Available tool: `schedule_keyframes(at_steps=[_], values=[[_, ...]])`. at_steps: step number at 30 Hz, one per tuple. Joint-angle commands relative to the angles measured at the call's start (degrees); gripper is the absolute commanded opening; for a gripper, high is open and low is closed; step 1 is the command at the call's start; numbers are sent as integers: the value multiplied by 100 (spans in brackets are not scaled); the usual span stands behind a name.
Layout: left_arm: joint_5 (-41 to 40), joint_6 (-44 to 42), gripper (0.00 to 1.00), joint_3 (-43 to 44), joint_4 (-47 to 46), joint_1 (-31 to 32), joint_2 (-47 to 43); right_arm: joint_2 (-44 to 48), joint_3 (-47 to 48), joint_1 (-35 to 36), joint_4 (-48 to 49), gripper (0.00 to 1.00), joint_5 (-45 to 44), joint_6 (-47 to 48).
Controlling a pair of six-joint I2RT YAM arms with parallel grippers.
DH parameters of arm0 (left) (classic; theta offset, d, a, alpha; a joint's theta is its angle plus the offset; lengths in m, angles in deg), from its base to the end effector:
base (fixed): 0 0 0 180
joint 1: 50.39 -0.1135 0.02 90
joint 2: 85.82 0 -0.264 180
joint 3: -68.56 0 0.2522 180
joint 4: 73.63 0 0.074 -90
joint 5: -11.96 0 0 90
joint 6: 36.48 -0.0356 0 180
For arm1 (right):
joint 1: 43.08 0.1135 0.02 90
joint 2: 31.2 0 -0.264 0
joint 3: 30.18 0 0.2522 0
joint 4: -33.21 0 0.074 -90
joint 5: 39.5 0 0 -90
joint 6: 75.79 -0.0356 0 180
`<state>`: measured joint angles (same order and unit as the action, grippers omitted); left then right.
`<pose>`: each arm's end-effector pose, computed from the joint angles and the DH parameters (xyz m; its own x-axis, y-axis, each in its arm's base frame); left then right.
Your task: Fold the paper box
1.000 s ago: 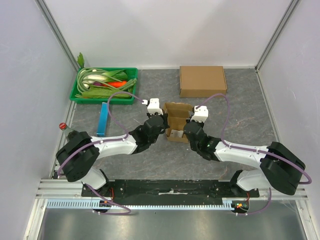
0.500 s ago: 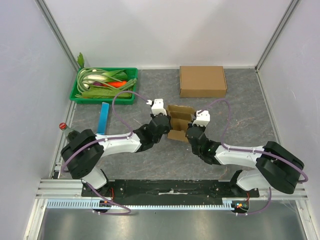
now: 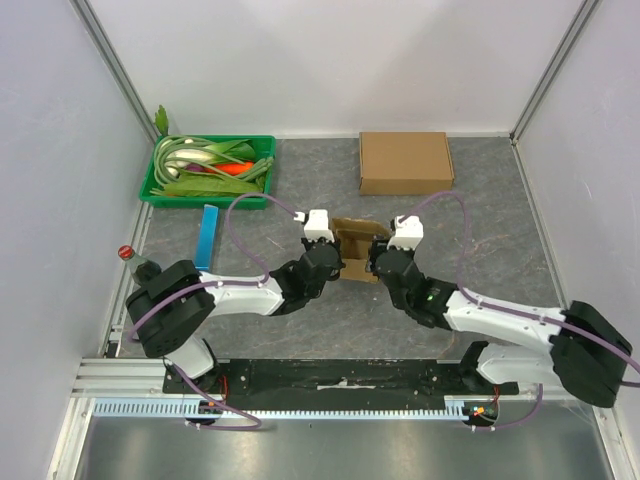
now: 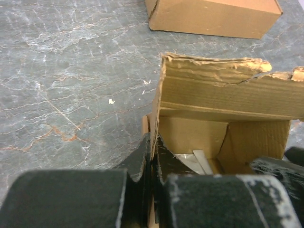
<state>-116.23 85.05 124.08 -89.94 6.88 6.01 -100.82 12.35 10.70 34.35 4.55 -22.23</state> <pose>0.1956 -0.2636 0.1931 -0.3391 -0.2326 -0.9115 0.1991 0.9293 -0.3112 0.1633 0.1796 0.2029 -0.3144 0.2697 -0.9102 0.0095 0.9596 0.2811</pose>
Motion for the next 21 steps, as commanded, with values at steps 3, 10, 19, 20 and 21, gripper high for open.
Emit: schedule_keyframes(at_steps=[3, 10, 19, 20, 21], values=[[-469, -507, 2, -168, 18, 126, 45, 1106, 1077, 10, -3367, 77, 1148, -478], [-803, -806, 2, -159, -114, 293, 98, 2084, 2137, -331, -4671, 97, 2975, -478], [-803, -991, 2, -106, -193, 372, 107, 714, 3117, -1651, -3575, 87, 4910, 3257], [-795, -991, 2, -133, -210, 372, 72, 653, 3117, -1651, -3459, 87, 5329, 3432], [-795, -1008, 2, -133, -236, 372, 72, 478, 3099, -1660, -3276, 85, 5412, 3756]])
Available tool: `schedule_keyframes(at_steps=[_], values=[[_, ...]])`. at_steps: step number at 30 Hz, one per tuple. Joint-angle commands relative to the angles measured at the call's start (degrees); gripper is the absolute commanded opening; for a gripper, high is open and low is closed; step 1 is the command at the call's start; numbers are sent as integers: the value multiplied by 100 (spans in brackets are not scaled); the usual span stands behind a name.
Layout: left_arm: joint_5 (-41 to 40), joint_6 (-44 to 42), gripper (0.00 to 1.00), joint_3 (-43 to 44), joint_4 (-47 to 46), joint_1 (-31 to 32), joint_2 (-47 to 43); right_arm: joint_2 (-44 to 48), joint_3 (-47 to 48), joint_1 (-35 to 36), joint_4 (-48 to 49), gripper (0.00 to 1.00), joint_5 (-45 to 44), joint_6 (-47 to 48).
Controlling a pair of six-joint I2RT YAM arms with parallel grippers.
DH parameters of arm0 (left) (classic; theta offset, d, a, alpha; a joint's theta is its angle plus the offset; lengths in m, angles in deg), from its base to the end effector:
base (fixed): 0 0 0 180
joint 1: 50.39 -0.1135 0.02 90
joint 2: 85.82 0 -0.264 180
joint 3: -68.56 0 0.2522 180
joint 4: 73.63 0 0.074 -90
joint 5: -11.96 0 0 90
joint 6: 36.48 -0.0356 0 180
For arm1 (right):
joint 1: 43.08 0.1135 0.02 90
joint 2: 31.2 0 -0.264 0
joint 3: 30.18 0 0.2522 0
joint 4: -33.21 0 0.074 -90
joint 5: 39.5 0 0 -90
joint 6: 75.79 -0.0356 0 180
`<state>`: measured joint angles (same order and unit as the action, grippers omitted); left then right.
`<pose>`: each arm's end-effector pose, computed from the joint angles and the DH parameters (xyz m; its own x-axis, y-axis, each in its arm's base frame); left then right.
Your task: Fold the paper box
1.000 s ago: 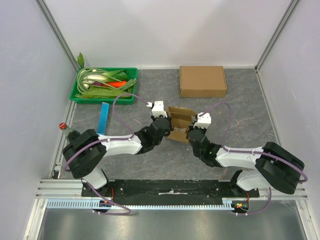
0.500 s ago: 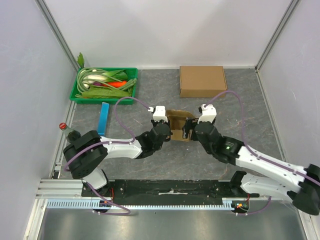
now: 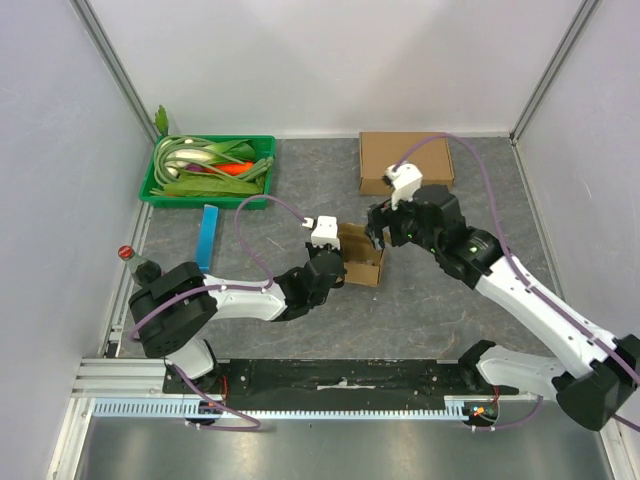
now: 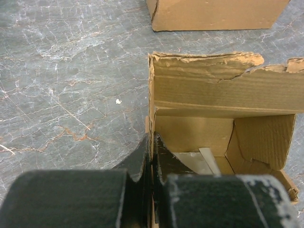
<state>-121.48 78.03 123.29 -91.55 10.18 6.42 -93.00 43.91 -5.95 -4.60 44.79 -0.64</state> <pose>0.1807 -0.2705 0.1903 -0.2802 -0.1164 -0.9529 0.2174 0.9591 -0.1811 0.1938 0.1423 0.3527 -0.4676 -0.0342 -0.8833 -0.4233 0.8859 0.1899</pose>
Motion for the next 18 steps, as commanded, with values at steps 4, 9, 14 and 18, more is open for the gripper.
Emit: schedule_keyframes(at_steps=[4, 9, 14, 18], values=[[-244, -342, 2, -63, -145, 51, 21, -763, -214, 5, 963, 77, 1460, 2030], [-270, -395, 2, -230, -356, 51, -31, -1088, -171, 5, 1184, 59, 1749, 2205], [-253, -377, 2, -265, -409, 51, -49, -1089, -311, 14, 1315, 34, 1802, 2469], [-147, -272, 24, -405, -225, 51, -285, -817, -767, 101, 1561, 18, 1995, 2706]])
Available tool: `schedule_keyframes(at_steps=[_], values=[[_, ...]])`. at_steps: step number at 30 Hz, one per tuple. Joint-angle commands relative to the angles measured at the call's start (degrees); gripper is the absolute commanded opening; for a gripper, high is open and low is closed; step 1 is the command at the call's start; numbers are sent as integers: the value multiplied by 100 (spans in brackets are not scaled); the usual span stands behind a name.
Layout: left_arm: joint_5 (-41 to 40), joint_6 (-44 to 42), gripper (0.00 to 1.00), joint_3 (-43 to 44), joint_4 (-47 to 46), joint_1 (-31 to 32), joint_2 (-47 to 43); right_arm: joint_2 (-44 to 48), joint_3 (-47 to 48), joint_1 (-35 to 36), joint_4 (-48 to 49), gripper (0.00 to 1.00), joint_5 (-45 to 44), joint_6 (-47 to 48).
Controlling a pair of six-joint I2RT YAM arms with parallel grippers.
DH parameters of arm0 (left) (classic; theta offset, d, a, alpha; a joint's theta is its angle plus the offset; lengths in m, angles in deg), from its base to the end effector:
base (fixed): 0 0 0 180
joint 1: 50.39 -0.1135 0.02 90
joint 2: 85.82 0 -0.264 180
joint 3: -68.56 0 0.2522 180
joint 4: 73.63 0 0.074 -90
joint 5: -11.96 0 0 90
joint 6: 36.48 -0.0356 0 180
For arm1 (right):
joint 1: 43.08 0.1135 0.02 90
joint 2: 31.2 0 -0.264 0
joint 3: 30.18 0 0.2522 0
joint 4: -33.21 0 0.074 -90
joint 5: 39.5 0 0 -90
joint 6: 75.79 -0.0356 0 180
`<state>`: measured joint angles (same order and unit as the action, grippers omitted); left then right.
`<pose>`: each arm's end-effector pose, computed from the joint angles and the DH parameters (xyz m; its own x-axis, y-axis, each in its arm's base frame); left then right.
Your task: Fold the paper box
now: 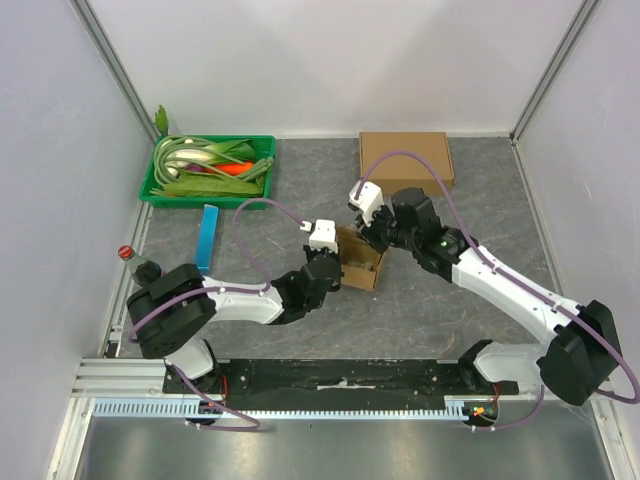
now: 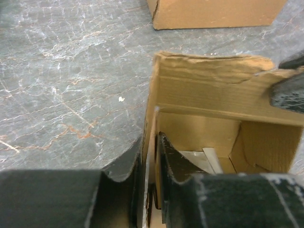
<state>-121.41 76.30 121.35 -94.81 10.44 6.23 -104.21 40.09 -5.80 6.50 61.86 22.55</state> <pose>0.1772 -0.2672 0.1867 -0.2620 -0.1080 -0.9590 0.2333 0.9571 -0.1716 0.2262 0.1810 0.3004 -0.2811 -0.3927 -0.8756 -0.7793 0.6259 -0.0305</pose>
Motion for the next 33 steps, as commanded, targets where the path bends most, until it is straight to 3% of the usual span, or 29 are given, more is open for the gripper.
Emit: schedule_keyframes(at_steps=[1, 2, 6, 10, 11, 14, 16, 18, 22, 27, 30, 33], values=[[-41, -73, 30, -272, 145, 25, -501, 375, -500, 139, 512, 17, 245, 431], [21, -55, 40, -447, 189, 25, -678, 541, -596, 209, 652, 13, 36, 484], [408, 244, 56, -939, 645, 42, -1776, 884, -1158, 919, 1066, 6, -659, 581], [1022, 551, 55, -1520, 1836, 51, -3594, 1166, -1555, 1553, 1399, 6, -1346, 643], [1120, 534, 51, -1616, 2094, 51, -4415, 1227, -1599, 1694, 1400, 8, -1451, 643], [1401, 551, 50, -1374, 3227, -63, -5379, 1167, -1722, 2440, 1348, 14, -2013, 432], [1795, 761, 50, -1153, 3458, -335, -5733, 1035, -1757, 2968, 1365, 18, -2514, 83], [2427, 946, 50, -889, 3372, -859, -5420, 833, -1880, 3127, 1532, 23, -2507, -252], [4970, 1667, 42, -466, 2749, -1776, -4043, 736, -2319, 3286, 2006, 31, -2734, -825], [5752, 1720, 27, -264, 2396, -1883, -2694, 1122, -2741, 3339, 2437, 31, -2657, -1378], [5876, 1746, 24, -632, 1704, -1883, -2219, 1079, -2795, 3339, 2420, 38, -2428, -1685], [5982, 1659, 23, -958, 1245, -1778, -1850, 1043, -2891, 3339, 2455, 52, -2217, -2455]])
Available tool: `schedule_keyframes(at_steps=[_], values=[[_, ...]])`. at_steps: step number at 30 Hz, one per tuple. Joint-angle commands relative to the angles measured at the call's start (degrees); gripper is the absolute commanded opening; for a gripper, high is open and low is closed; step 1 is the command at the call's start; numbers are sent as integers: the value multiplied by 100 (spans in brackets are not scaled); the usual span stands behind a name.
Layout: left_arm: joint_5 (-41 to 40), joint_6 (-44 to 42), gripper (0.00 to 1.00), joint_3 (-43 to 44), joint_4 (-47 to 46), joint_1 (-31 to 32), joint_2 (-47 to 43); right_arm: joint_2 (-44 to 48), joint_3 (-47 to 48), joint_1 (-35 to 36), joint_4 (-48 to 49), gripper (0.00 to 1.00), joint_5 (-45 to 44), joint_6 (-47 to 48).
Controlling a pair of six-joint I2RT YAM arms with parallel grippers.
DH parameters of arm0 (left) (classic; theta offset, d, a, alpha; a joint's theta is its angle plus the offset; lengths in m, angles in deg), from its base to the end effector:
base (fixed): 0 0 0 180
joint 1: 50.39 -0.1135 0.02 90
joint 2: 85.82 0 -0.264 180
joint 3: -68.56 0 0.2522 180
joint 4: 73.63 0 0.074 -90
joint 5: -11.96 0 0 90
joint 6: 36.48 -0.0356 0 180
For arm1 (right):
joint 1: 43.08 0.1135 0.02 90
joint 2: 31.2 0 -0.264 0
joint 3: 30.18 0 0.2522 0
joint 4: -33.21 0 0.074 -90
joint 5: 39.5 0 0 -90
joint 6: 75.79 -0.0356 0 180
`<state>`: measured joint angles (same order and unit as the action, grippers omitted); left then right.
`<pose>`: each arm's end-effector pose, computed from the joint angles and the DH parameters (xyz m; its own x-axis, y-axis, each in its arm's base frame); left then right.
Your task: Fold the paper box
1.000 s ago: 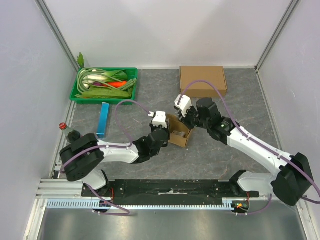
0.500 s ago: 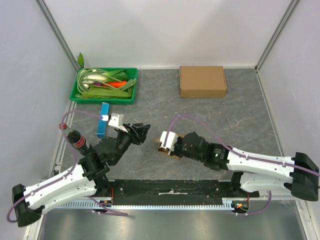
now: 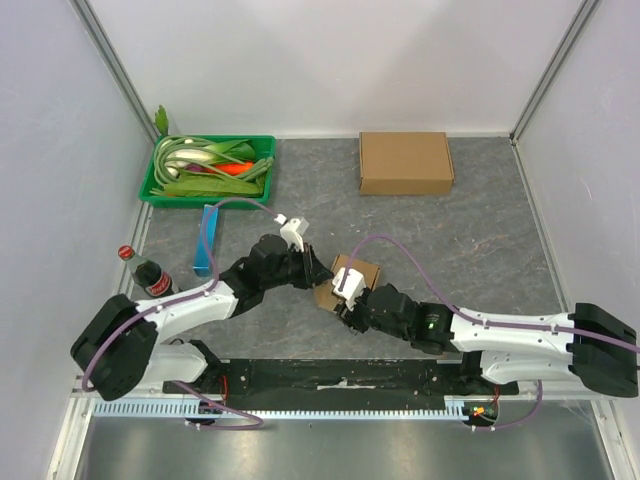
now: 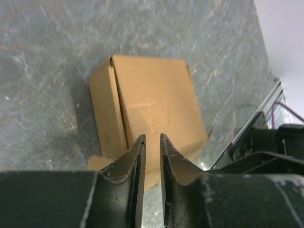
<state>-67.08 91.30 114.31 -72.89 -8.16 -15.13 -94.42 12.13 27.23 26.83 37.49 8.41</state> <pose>0.1877 -0.1795 0.2091 -0.7356 -0.1446 -0.6618 0.4252 0.6620 -0.6172 0.0861 0.2169 0.2093 -0.2396 -0.3773 -0.8946 -0.8300 0.5576 -0.0129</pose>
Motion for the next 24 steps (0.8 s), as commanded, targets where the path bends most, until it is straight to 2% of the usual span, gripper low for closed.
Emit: schedule_keyframes(at_steps=[1, 3, 5, 7, 8, 9, 10, 12, 14, 16, 19, 20, 22, 24], values=[[574, 107, 23, -307, -1044, 100, 383, 160, -139, 27, 414, 57, 160, -1341], [504, -33, 22, -351, -1054, 162, 655, 362, -70, 19, 90, 60, -172, -2034], [407, -95, 20, -351, -844, 162, 822, 958, 18, -43, -403, 63, -341, -2441], [206, -165, 19, -473, -790, 171, 832, 1642, -34, -542, -701, 64, -299, -3264], [152, -200, 19, -509, -738, 171, 797, 1829, -156, -866, -720, 61, -46, -3591], [100, -288, 19, -518, -703, 171, 770, 1944, -227, -1670, -703, 57, 340, -3777], [47, -332, 19, -448, -633, 179, 788, 1963, -280, -2043, -581, 49, 1240, -4031], [3, -455, 19, -334, -378, 188, 805, 1762, -403, -2737, -352, 46, 1914, -4104], [55, -517, 21, -298, -351, 206, 543, 1305, -543, -2934, 113, 41, 2653, -4122], [-23, -605, 27, -220, -246, 197, 79, 815, -701, -3110, 778, 36, 3110, -4218], [-42, -780, 41, 174, 281, 179, -344, 408, -1158, -3330, 1544, 32, 3647, -4403], [-41, -816, 50, 281, 404, 153, -407, 407, -1133, -3347, 1382, 32, 3640, -4099], [-15, -895, 54, 509, 677, 65, -504, 642, -871, -3348, 307, 37, 3421, -3641], [-172, -886, 59, 554, 774, -5, -548, 881, -431, -3356, -286, 43, 3123, -3272]])
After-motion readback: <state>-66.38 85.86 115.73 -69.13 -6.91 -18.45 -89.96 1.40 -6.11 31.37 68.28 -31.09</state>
